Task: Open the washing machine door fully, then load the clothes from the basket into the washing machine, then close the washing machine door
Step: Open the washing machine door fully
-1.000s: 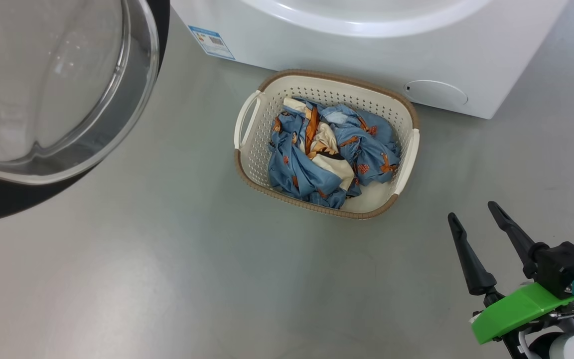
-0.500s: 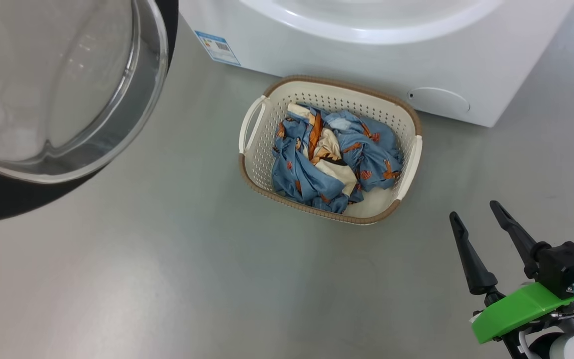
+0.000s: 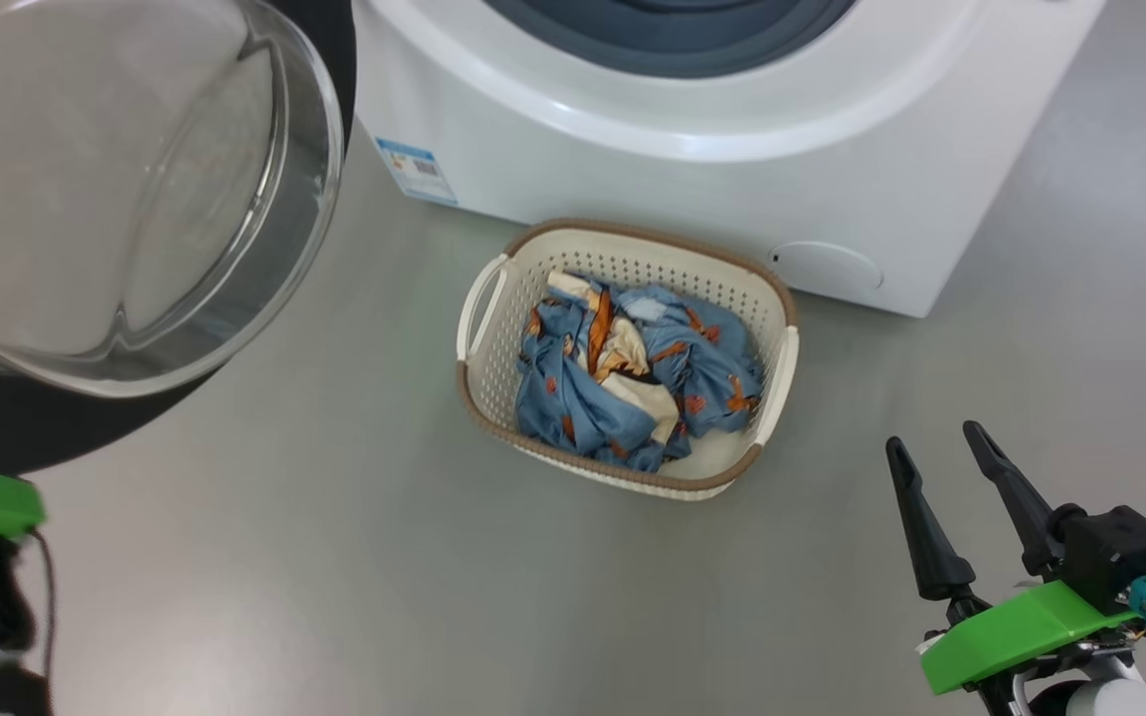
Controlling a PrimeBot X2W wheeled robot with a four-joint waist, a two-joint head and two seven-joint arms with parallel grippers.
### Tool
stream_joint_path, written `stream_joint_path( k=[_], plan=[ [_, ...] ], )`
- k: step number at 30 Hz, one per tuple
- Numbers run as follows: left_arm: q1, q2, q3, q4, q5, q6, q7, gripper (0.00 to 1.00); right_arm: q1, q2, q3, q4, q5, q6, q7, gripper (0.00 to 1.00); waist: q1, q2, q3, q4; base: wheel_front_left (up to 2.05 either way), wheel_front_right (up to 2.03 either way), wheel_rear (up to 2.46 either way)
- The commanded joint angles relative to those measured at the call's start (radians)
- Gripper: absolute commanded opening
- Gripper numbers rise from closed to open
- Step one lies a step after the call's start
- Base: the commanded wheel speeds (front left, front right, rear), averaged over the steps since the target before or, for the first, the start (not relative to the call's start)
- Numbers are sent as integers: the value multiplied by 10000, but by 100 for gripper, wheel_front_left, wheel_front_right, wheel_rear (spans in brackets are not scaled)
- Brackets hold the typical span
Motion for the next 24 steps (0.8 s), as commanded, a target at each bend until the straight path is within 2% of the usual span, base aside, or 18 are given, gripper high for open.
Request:
stream_joint_path(
  k=[1,13,21,24],
  plan=[
    [291,384,8,-404,179,-70,-58,0,-103,86,200,-151,141,17,-183,100,0,0,-466,-323,0,0,0],
    [2131,-579,-2125,-1648,715,-300,297,0,589,325,-148,325,374,17,-855,100,0,0,-1836,-1174,0,0,0],
    [3437,-971,-3395,-2693,862,-328,521,0,1003,391,-235,386,553,17,-1125,100,0,0,-2581,-2139,0,0,0],
    [3830,-1091,-3631,-2992,812,-217,495,0,1127,397,-172,371,643,17,-1200,100,0,0,-2790,-2568,0,0,0]
  ],
)
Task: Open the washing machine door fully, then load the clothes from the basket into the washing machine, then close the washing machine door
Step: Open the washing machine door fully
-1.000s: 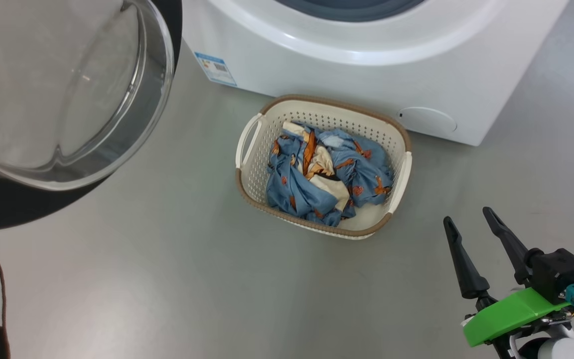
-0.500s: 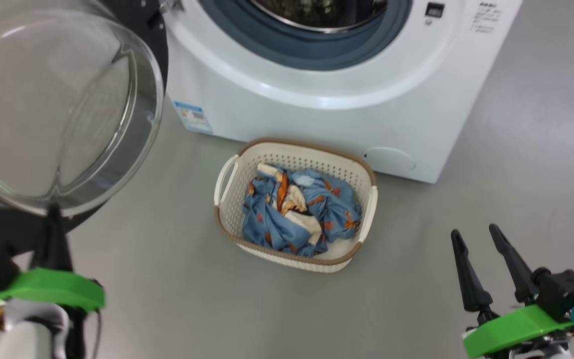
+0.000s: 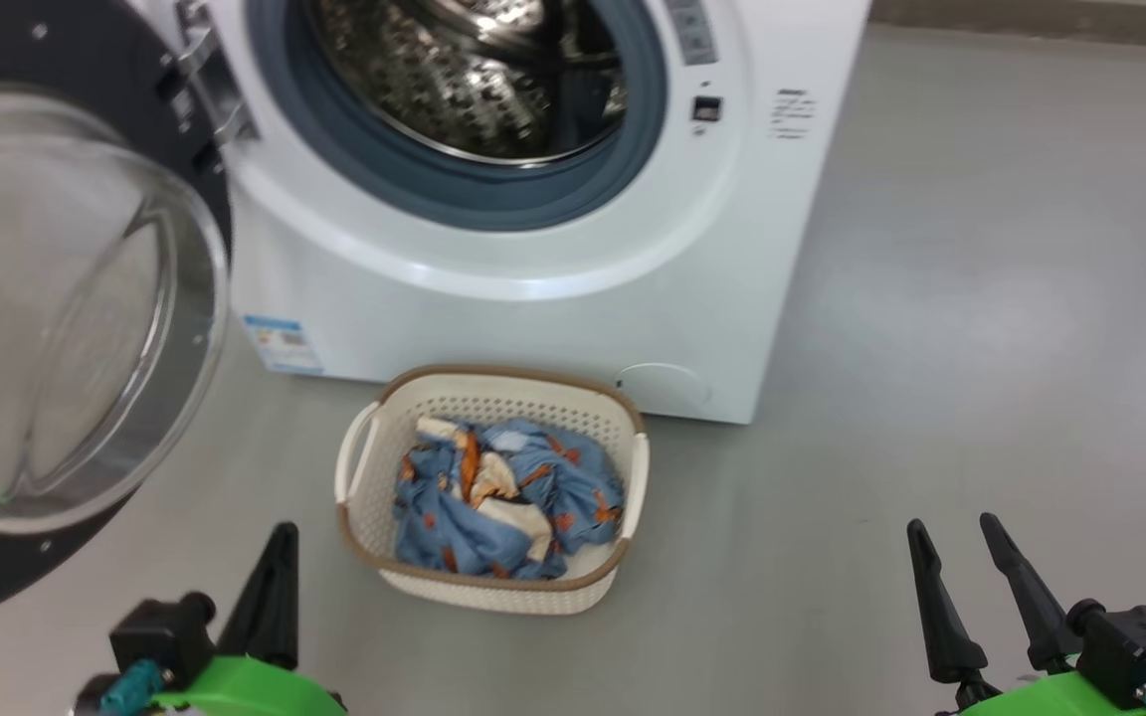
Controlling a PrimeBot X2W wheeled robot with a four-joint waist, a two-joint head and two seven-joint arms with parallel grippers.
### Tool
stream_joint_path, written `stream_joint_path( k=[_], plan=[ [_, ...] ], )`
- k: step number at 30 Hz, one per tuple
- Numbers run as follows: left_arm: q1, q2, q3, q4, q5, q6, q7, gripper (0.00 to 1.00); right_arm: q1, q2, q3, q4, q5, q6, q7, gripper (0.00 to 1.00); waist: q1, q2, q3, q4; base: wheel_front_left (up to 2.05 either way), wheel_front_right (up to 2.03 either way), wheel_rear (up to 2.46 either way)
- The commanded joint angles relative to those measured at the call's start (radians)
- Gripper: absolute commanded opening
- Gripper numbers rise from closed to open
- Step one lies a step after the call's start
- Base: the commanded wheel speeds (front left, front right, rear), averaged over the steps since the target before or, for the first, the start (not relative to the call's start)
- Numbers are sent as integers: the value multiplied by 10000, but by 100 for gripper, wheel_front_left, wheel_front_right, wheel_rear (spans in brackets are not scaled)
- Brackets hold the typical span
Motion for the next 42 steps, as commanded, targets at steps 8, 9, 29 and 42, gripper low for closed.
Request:
stream_joint_path(
  k=[8,9,29,42],
  plan=[
    [774,-3,-71,-936,-39,423,-361,0,105,-10,458,-530,193,17,-279,100,0,-1,-703,-1665,0,0,0],
    [812,-12,-95,-1017,-49,461,-398,0,130,-10,456,-566,197,17,-288,100,0,-1,-710,-1711,0,0,0],
    [1371,-83,-75,-1693,-291,913,-602,0,357,-9,671,-694,256,17,-447,100,0,-1,-922,-1643,0,0,0],
    [1375,-96,-29,-1858,-540,952,-604,100,348,-9,688,-625,199,17,-423,100,0,-1,-1004,-1373,0,0,0]
  ],
)
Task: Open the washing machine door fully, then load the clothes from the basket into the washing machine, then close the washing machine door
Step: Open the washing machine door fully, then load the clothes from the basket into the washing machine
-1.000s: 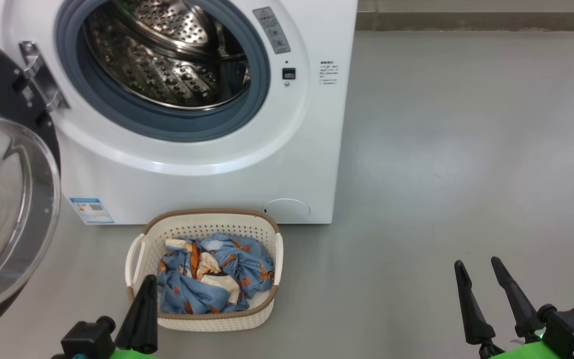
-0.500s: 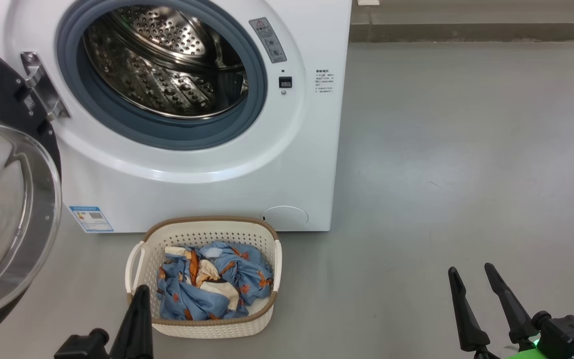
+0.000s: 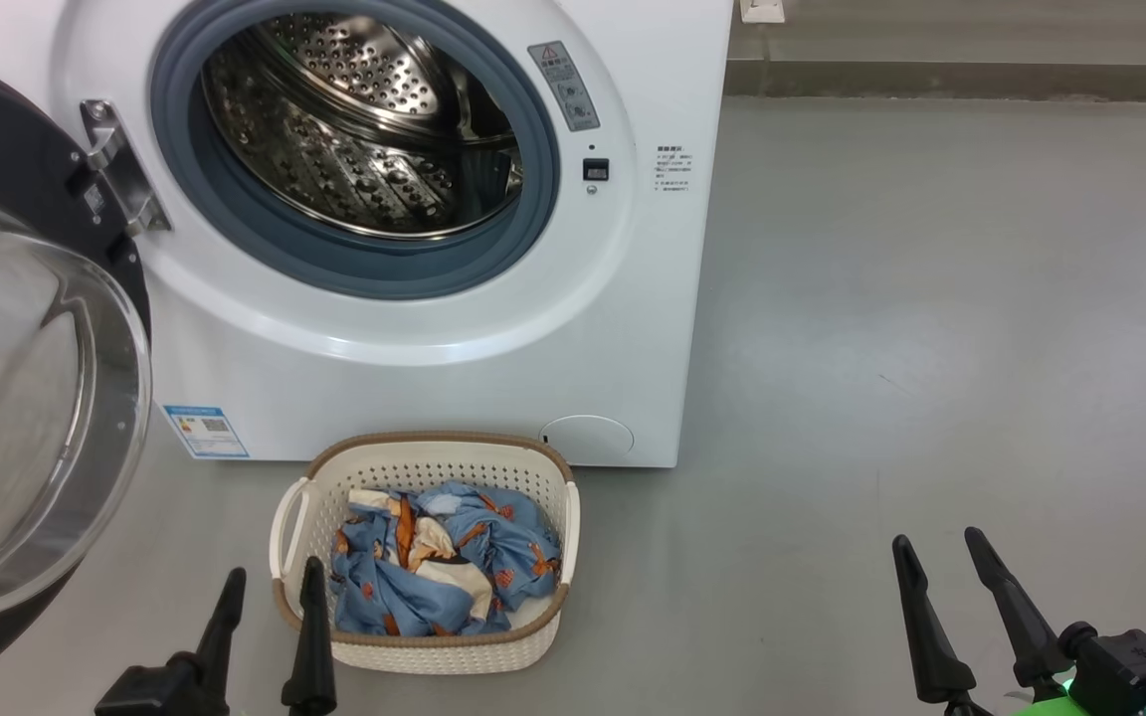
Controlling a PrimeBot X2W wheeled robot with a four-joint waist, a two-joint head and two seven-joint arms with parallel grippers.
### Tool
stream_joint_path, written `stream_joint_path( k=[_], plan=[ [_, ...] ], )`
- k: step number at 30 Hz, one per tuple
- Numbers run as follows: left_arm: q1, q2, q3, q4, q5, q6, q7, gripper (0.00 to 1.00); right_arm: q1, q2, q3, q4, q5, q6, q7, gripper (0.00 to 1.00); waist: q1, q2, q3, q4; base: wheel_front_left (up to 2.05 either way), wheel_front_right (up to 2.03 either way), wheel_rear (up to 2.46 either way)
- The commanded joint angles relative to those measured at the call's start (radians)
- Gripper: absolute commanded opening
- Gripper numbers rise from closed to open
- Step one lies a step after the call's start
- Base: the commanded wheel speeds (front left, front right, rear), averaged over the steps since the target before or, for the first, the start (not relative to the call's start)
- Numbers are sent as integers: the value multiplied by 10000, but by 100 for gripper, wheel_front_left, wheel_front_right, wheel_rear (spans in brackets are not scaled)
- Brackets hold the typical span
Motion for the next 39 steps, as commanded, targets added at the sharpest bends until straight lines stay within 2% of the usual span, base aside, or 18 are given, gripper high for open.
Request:
stream_joint_path(
  k=[1,31,35,39],
  plan=[
    [-153,36,292,-307,53,32,-134,100,-180,-72,280,-207,-10,17,-84,100,0,0,-3,20,0,0,0],
    [-162,34,96,-145,484,47,-135,100,-171,-72,246,-161,-50,17,-5,100,0,0,-34,131,0,0,0],
    [-155,34,78,-86,225,32,-135,100,-173,-72,250,-161,-45,17,-3,100,0,0,-23,154,0,0,0],
    [-148,34,-35,66,-500,-200,-135,100,-166,-72,271,-150,-40,17,1,100,0,0,-11,172,9,-9,0]
  ],
)
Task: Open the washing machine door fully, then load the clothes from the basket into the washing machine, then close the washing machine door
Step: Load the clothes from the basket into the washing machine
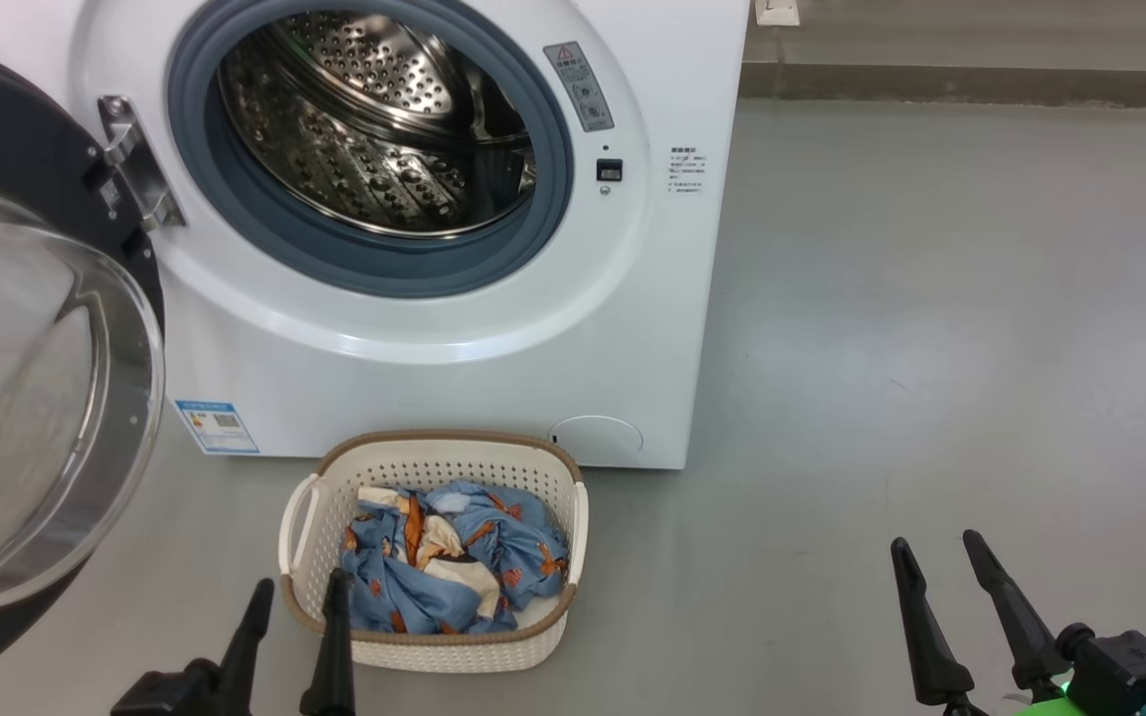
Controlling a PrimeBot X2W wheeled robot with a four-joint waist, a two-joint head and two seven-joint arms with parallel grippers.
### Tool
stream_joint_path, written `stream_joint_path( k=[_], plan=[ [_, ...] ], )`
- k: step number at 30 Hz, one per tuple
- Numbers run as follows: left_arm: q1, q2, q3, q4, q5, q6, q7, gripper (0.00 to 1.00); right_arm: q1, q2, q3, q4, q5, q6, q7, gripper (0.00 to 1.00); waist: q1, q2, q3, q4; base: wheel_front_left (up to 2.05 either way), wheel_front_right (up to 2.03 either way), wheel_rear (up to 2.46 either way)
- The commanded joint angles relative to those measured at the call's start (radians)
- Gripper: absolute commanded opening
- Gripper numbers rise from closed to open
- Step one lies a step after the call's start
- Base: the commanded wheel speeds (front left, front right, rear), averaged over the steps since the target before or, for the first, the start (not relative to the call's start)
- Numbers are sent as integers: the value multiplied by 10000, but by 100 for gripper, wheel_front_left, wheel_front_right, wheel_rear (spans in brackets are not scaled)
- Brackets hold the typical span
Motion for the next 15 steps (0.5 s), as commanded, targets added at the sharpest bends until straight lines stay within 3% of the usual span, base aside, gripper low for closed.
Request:
stream_joint_path(
  k=[1,8,15],
  plan=[
    [-160,40,310,-217,-81,-7,-122,100,-166,-81,272,-209,-22,17,-14,100,0,0,6,5,39,-39,0],
    [-206,39,492,-373,-191,81,-122,100,-148,-81,286,-199,-13,17,-16,100,0,0,45,33,93,-93,0],
    [-196,39,579,-444,-306,222,-122,100,-146,-81,291,-179,-11,17,-16,100,0,0,60,80,186,-186,0]
  ],
)
